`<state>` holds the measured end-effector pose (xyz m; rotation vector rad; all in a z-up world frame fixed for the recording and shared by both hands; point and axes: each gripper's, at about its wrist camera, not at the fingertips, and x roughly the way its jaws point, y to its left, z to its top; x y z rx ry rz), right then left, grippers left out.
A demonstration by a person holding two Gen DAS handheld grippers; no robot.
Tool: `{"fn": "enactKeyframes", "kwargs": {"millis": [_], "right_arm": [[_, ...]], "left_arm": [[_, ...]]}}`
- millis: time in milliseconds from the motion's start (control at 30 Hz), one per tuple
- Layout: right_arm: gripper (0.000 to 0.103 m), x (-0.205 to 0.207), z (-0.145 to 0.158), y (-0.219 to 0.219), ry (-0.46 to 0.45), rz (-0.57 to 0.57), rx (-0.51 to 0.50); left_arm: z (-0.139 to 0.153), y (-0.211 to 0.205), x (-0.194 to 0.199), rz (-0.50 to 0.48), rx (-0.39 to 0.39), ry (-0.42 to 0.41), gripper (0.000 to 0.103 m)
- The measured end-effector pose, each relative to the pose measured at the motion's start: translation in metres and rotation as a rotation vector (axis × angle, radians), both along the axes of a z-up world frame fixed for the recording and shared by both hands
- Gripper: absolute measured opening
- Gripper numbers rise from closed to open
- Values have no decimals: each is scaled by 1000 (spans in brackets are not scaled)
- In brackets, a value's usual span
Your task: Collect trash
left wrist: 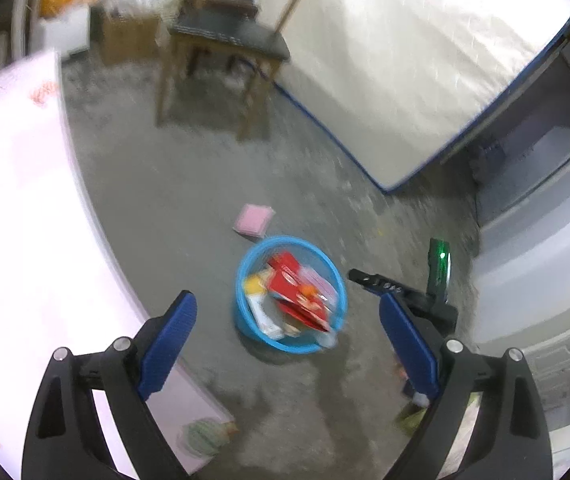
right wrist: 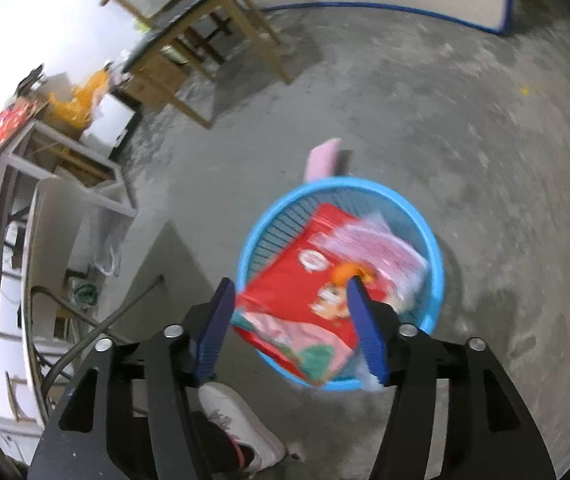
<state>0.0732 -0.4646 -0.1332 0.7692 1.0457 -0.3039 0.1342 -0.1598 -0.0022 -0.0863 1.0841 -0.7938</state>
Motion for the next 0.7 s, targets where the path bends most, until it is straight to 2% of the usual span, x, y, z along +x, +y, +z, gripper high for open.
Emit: {"fn": "enactKeyframes", "kwargs": {"millis": [167, 300, 433, 533, 600, 700], "right_arm": [[69, 63, 10, 2, 15, 91, -1], [73, 121, -8, -13, 72, 90, 40], [85, 199, -57, -27, 211, 122, 3], [87, 255, -113, -35, 336, 143, -42], [88, 283, -153, -42, 404, 149, -37], [88, 311, -208, -49, 510, 153, -56]], "left_arm": [[20, 84, 13, 132, -14, -69, 90], [25, 156, 23, 274, -15, -106, 90], [28, 213, 31, 397, -12, -134, 90], [29, 247, 39, 477, -17, -140, 90], [28, 266, 45, 516, -29, -134, 90], [27, 290, 57, 565, -34, -127, 90]]}}
